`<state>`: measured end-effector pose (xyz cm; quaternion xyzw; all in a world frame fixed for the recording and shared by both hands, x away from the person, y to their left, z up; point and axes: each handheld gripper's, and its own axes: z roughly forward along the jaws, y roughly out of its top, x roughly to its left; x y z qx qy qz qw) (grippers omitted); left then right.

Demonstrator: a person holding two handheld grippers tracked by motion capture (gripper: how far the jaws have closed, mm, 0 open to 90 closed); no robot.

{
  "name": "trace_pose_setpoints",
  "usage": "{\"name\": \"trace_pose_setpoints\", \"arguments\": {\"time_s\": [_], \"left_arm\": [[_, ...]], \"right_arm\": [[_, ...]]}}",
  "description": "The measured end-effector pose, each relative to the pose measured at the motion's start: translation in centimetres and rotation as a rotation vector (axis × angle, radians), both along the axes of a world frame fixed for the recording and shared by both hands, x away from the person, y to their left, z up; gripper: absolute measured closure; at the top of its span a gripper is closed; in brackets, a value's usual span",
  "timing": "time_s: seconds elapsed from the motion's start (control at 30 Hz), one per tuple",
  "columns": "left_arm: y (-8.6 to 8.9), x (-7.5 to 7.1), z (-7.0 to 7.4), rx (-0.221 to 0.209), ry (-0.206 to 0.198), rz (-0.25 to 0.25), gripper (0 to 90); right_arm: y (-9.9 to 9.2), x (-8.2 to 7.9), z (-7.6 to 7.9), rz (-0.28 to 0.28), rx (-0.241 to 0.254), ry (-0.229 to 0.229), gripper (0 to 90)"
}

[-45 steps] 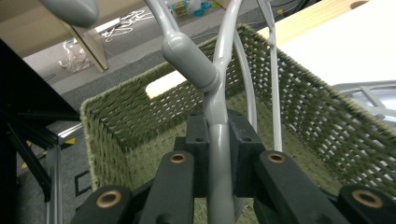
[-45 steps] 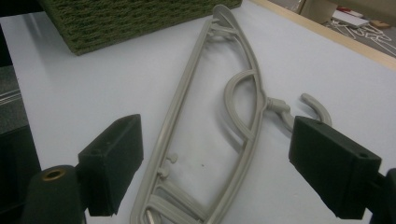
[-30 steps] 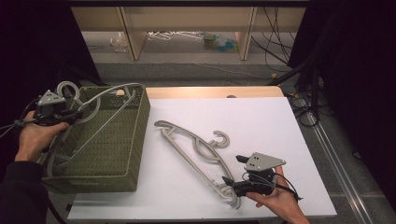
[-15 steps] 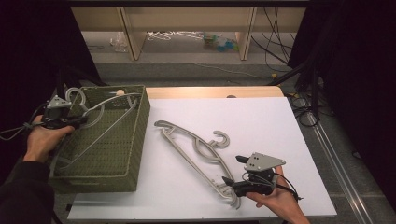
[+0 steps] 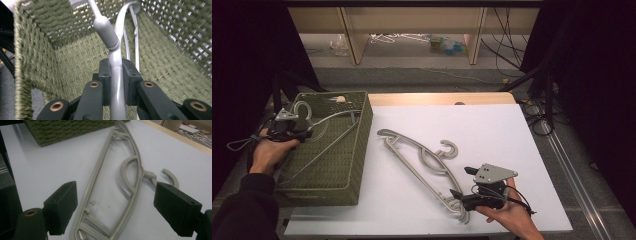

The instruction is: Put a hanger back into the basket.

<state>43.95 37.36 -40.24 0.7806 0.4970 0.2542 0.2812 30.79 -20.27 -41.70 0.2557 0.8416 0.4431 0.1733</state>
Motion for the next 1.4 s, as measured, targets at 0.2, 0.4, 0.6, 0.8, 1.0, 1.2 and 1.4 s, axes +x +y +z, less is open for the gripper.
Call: {"name": "trace_pose_setpoints", "arguments": {"time_s": [0.2, 0.4, 0.6, 0.8, 1.0, 1.2, 1.4], "left_arm": [[0.6, -0.2, -1.4, -0.012, 0.015, 0.059, 77.9], [1.5, -0.6, -0.6, -0.041, -0.035, 0.122, 63.2], [0.9, -1.7, 1.3, -0.098, -0.110, 0.141, 42.6], [-0.9, -3.0, 3.1, -0.154, -0.174, 0.092, 32.6], [-3.5, -5.1, 4.4, -0.206, -0.229, 0.035, 27.7], [-6.2, -6.9, 4.8, -0.308, -0.274, -0.045, 27.3], [-9.3, -8.3, 4.4, -0.357, -0.289, -0.136, 26.0]], "right_arm": [[0.1, 0.0, 0.0, 0.004, -0.004, 0.006, 20.4], [0.0, 0.0, -0.1, 0.003, -0.006, 0.006, 20.5], [0.1, 0.0, -0.2, 0.001, -0.008, 0.007, 20.5], [0.1, 0.0, -0.2, 0.001, -0.010, 0.013, 20.5], [0.2, 0.1, -0.4, -0.002, -0.006, 0.005, 20.5], [0.2, 0.2, -0.5, 0.000, -0.009, 0.015, 20.3], [0.4, 0.3, -0.6, 0.015, 0.008, 0.030, 20.0]]}}
